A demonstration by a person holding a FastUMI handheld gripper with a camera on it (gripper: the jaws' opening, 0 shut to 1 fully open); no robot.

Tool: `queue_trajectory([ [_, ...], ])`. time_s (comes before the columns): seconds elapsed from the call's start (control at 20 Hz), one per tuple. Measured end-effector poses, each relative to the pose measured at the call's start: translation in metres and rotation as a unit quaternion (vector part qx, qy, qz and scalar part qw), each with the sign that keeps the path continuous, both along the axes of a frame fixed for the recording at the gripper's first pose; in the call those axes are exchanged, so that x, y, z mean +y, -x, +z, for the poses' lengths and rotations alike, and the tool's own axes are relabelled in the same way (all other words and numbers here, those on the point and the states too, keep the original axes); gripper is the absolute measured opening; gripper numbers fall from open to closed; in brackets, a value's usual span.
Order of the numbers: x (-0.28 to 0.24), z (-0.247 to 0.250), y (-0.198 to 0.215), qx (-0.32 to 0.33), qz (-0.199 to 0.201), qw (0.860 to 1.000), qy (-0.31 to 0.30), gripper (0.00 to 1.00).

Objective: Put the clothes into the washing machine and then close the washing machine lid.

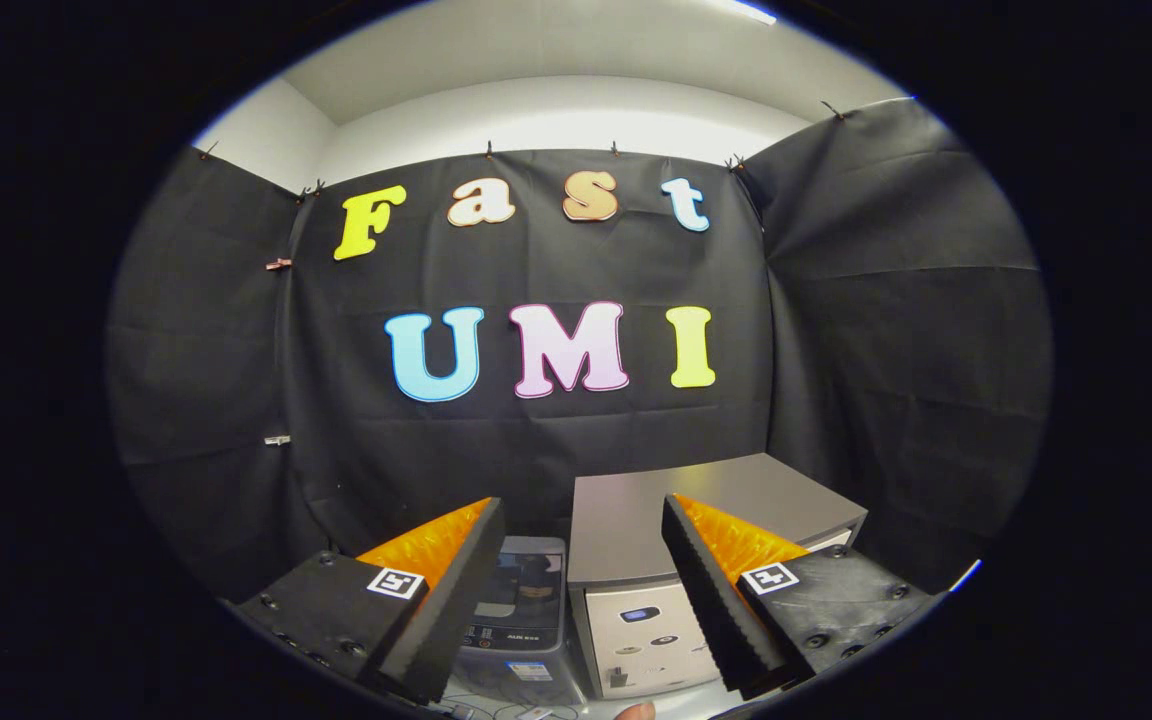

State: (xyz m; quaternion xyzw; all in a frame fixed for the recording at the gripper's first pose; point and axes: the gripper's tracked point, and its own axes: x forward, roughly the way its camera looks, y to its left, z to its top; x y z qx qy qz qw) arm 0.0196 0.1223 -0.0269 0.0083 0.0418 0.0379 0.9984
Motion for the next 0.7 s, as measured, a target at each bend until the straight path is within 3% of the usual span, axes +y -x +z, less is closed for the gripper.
queue_trajectory([
  [0.7, 0.0025, -0.0092, -0.0063, 0.004, -0.003, 1.000, 0.013, 0.99],
])
